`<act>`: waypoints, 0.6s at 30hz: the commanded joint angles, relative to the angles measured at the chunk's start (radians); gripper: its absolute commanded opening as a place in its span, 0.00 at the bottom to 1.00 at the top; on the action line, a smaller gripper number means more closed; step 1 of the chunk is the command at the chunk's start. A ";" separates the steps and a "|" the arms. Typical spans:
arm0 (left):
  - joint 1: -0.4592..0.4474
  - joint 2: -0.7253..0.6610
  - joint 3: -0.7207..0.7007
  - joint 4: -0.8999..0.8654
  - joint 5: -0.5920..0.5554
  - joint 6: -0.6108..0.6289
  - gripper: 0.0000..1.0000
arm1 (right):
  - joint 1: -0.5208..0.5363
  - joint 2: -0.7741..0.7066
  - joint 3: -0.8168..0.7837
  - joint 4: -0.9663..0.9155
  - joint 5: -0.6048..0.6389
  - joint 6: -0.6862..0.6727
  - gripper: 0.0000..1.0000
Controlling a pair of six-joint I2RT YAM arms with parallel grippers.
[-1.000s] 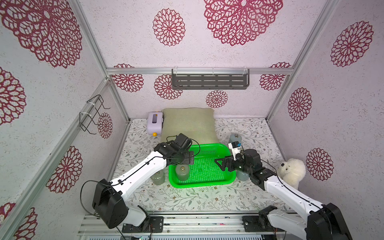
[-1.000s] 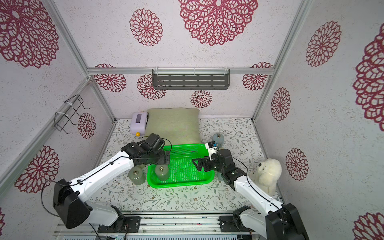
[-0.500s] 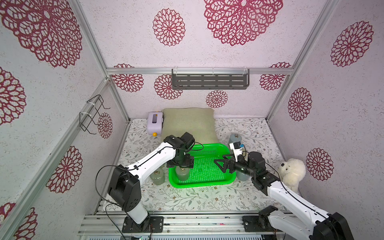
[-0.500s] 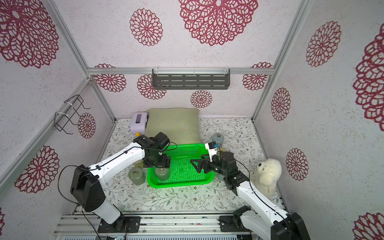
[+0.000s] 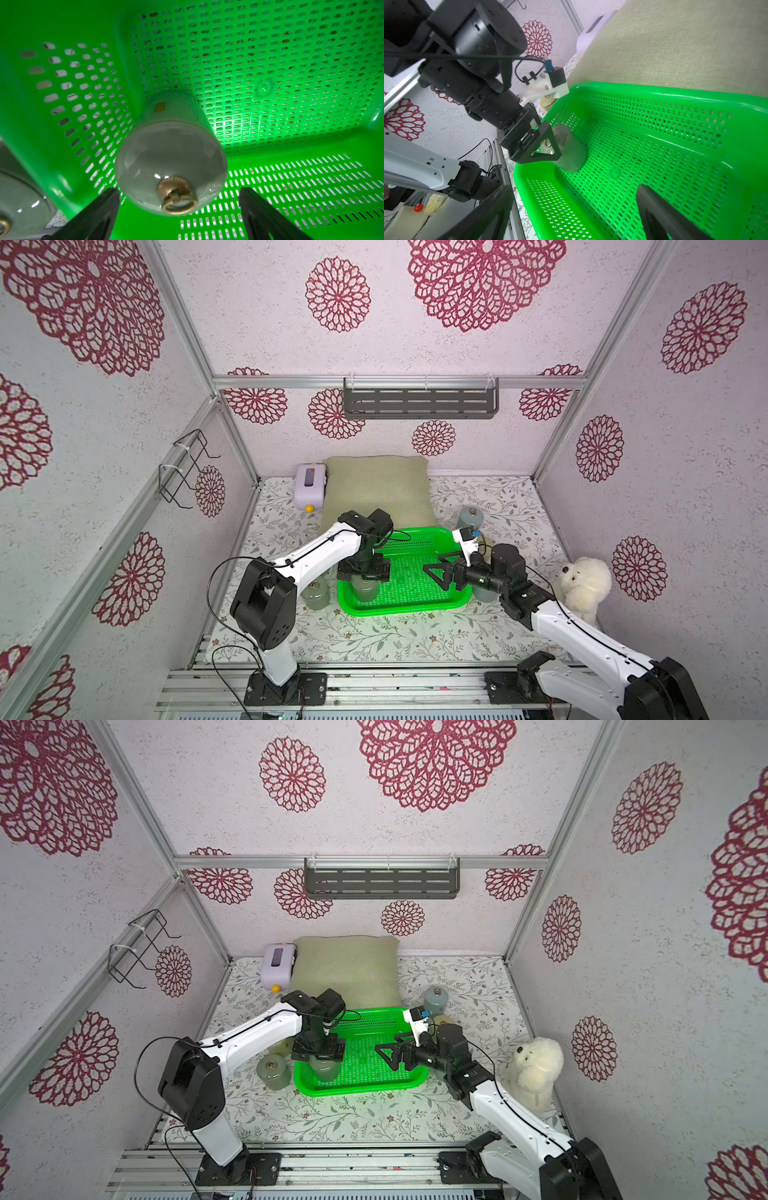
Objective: Take the tea canister out of the basket
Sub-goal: Pick up the tea canister from the basket.
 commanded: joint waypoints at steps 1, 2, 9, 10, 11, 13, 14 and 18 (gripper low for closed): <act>0.023 0.023 -0.019 0.023 0.013 0.017 0.97 | 0.013 0.002 0.011 0.044 -0.030 -0.002 0.99; 0.028 0.027 -0.021 0.028 0.017 0.019 0.97 | 0.015 0.003 0.012 0.043 -0.034 -0.004 0.99; 0.049 0.063 -0.051 0.067 0.032 0.024 0.97 | 0.031 0.009 0.017 0.037 -0.028 -0.016 0.99; 0.050 0.067 -0.053 0.072 0.030 0.024 0.97 | 0.031 0.011 0.018 0.037 -0.028 -0.016 0.99; 0.053 0.071 -0.057 0.079 0.027 0.023 0.97 | 0.032 0.013 0.019 0.037 -0.028 -0.016 0.99; 0.059 0.080 -0.068 0.093 0.031 0.022 0.97 | 0.034 0.016 0.019 0.037 -0.024 -0.016 0.99; 0.063 0.084 -0.074 0.102 0.034 0.021 0.97 | 0.034 0.018 0.018 0.037 -0.022 -0.017 0.99; 0.072 0.096 -0.094 0.127 0.041 0.018 0.97 | 0.039 0.023 0.014 0.040 -0.019 -0.017 0.99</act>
